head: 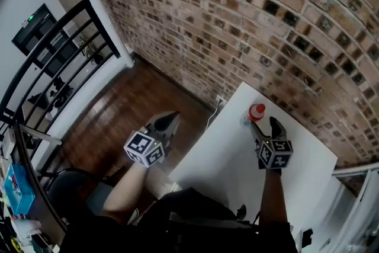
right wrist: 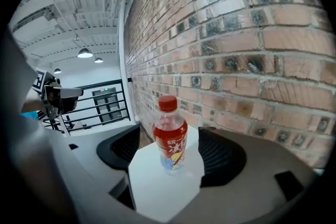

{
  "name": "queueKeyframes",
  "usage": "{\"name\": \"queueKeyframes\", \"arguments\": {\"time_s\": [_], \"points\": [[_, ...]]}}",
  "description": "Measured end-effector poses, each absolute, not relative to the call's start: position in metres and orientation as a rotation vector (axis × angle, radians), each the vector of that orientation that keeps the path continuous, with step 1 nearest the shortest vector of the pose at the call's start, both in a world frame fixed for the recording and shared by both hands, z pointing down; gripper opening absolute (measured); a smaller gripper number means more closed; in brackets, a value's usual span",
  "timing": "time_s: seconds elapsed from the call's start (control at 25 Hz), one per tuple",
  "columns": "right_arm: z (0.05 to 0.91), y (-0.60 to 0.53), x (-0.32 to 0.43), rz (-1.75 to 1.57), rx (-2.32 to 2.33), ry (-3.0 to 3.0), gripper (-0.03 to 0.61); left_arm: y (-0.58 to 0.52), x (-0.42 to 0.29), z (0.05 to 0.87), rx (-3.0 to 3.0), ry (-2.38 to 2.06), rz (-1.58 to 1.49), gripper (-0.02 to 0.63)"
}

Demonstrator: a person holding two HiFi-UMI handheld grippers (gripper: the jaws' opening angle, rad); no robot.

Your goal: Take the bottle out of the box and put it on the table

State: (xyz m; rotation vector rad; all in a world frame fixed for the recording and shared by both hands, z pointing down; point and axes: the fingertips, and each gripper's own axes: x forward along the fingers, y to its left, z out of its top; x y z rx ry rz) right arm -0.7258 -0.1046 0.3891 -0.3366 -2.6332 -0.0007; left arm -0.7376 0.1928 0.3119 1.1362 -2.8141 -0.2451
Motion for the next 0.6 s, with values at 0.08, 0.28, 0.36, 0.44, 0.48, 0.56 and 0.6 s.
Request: {"name": "queueKeyframes", "arguments": {"time_s": [0.08,0.28,0.36,0.44,0.48,0.56,0.6], "points": [[0.364,-0.109,-0.716,0.005,-0.288,-2.708,0.326,0.189,-0.733,0.296,1.190,-2.835,-0.247,0.005],[0.301,-0.108,-0.680,0.071,-0.178,-2.934,0.169,0.186,-0.708,0.269,1.302,-2.845,-0.244,0.005],[0.279,-0.106,-0.660,0.126,-0.132,-3.019,0.048,0.190,-0.695,0.262,1.329,-2.849,-0.251,0.005],[0.265,-0.101,-0.640,0.188,-0.116,-3.078,0.005,0.197,-0.680,0.257,1.350,-2.856,-0.267,0.005],[0.261,-0.097,-0.630,0.207,-0.119,-3.091,0.005,0.201,-0.673,0.255,1.359,-2.858,-0.276,0.005],[0.254,-0.086,-0.610,0.202,-0.118,-3.102,0.005,0.210,-0.657,0.252,1.378,-2.857,-0.285,0.005],[0.251,-0.080,-0.599,0.189,-0.112,-3.104,0.005,0.214,-0.649,0.251,1.387,-2.854,-0.290,0.005]]}}
